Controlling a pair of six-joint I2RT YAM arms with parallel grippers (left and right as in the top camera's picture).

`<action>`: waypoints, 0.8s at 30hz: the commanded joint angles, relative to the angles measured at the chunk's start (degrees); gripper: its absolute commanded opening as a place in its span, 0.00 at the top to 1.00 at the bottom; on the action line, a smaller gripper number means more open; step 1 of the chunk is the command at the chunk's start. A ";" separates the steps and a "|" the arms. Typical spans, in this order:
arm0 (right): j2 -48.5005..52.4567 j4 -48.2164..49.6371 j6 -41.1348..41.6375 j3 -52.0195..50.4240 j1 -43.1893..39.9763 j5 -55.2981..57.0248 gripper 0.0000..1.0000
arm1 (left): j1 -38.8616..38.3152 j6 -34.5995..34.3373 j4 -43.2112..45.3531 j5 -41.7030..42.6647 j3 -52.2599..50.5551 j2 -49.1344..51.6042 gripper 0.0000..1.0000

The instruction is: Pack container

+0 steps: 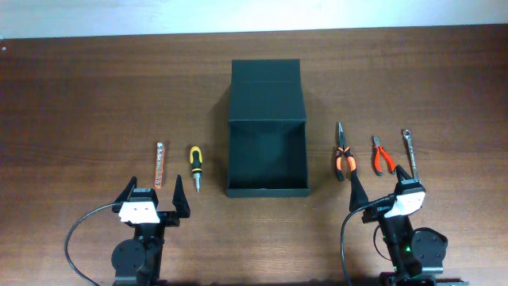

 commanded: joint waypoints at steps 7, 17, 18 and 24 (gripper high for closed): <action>-0.59 0.90 7.15 -0.39 -0.37 1.05 0.01 | 0.09 0.04 0.11 1.11 -0.09 -0.39 0.01; 3.37 -0.20 9.84 12.66 -0.39 -3.23 0.01 | 0.09 8.50 0.11 4.44 7.52 1.40 0.01; 4.59 -1.25 9.18 14.78 -0.39 -2.97 0.01 | 0.09 9.84 -0.70 4.35 9.07 2.21 0.01; 28.28 -27.23 3.21 47.76 -0.39 8.96 0.01 | 0.09 14.32 -17.03 -6.01 32.24 22.45 0.01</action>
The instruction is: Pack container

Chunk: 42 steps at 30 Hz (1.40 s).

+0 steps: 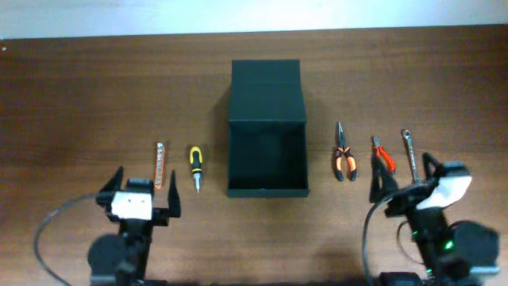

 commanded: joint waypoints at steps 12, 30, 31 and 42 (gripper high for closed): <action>45.27 -43.19 -3.34 52.54 -0.39 8.92 0.01 | 0.09 -4.55 -13.55 15.78 40.11 47.52 0.01; 82.09 -57.83 -28.57 72.57 -13.60 3.39 0.01 | 0.09 -5.97 -39.12 5.40 52.24 58.47 0.01; 83.14 -57.68 -28.52 72.57 -13.60 3.87 0.01 | 0.09 -5.97 -39.15 5.40 52.24 58.47 0.01; 89.42 -56.50 -28.50 71.71 -13.88 4.46 0.01 | 0.09 -5.97 -39.15 5.40 52.24 58.47 0.01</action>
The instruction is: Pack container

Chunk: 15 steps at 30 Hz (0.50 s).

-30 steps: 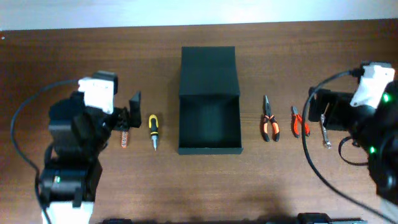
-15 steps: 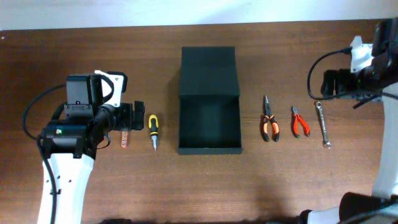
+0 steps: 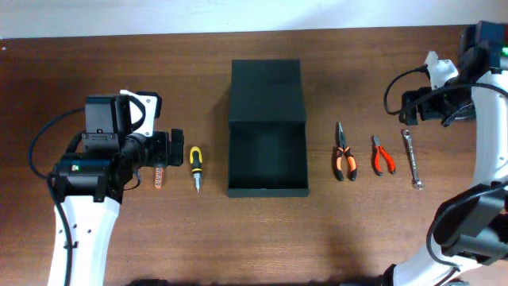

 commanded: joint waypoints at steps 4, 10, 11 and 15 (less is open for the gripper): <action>3.37 1.01 -0.79 -0.15 -0.59 -0.04 0.01 | 0.09 -0.57 0.00 -0.44 1.16 0.09 0.01; 8.50 2.29 -0.81 -0.44 -0.63 1.44 0.01 | 0.09 -0.57 0.00 -0.46 1.16 0.09 0.01; 9.31 2.62 -0.79 -0.44 -0.63 3.32 0.01 | 0.09 -0.57 0.00 -0.46 1.16 0.09 0.01; 9.92 4.20 -0.76 -0.44 -0.61 5.33 0.01 | 0.09 -0.55 0.02 -0.63 1.16 0.09 0.01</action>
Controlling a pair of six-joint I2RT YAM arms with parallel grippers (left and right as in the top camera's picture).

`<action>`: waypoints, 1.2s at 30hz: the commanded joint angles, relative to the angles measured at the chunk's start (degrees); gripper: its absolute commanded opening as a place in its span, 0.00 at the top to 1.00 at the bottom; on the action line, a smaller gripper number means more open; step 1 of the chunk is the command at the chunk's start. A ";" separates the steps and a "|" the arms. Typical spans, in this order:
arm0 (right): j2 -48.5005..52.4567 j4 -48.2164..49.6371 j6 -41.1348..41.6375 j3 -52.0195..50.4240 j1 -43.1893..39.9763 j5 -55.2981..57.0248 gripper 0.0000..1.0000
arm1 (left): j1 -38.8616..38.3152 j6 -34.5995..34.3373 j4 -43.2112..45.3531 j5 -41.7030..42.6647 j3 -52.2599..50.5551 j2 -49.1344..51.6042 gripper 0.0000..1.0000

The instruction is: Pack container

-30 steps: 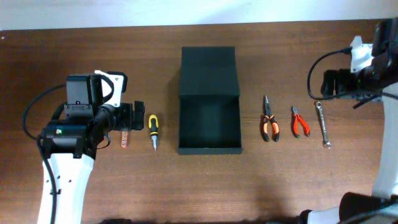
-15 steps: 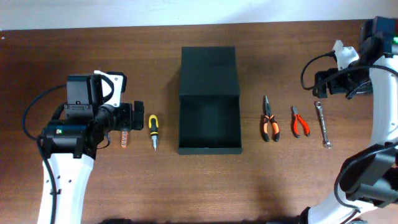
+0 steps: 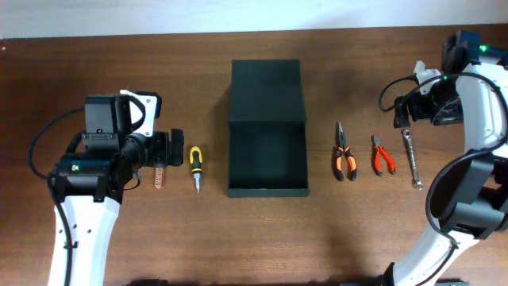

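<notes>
An open black box (image 3: 267, 165) stands mid-table with its lid (image 3: 266, 89) folded back behind it. Left of it lie a yellow-and-black screwdriver (image 3: 194, 165) and a thin metal strip tool (image 3: 159, 179). My left gripper (image 3: 163, 148) hangs open over the strip's far end and hides that end. Right of the box lie orange pliers (image 3: 343, 156), small red cutters (image 3: 382, 156) and a steel wrench (image 3: 413, 160). My right gripper (image 3: 417, 113) is open just beyond the wrench's far end. Nothing lies inside the box.
The brown table (image 3: 95, 71) ends at a pale wall strip along the far side. Both white arms reach in from the near corners, the left arm (image 3: 75, 230) and the right arm (image 3: 468, 199). Cables loop beside each wrist.
My right arm has shifted a little to the left and nearer, closer to the wrench's far end. The left arm and all tools are where they were.
Both grippers first stood open at the near edge, either side of the box. Then they were a little higher and wider apart. Later the left was over the strip tool and the right at the far right beyond the wrench, where they remain. No tool has moved.
</notes>
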 commanded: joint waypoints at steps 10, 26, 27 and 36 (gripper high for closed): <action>0.17 -0.13 -0.42 -2.89 -5.68 -3.34 0.01 | 0.09 -0.57 -0.02 -0.57 1.16 0.09 0.01; 0.17 8.48 -0.63 -13.00 -6.73 -0.81 0.01 | 0.09 -0.57 -0.02 -0.57 1.16 0.09 0.01; 0.17 8.50 -0.63 -13.00 -6.73 -0.66 0.01 | 0.09 -0.55 -0.02 -0.59 1.16 0.09 0.01; 0.44 8.90 -2.54 -13.00 -6.69 -0.46 0.01 | 0.09 -0.55 0.00 -0.61 1.16 0.09 0.01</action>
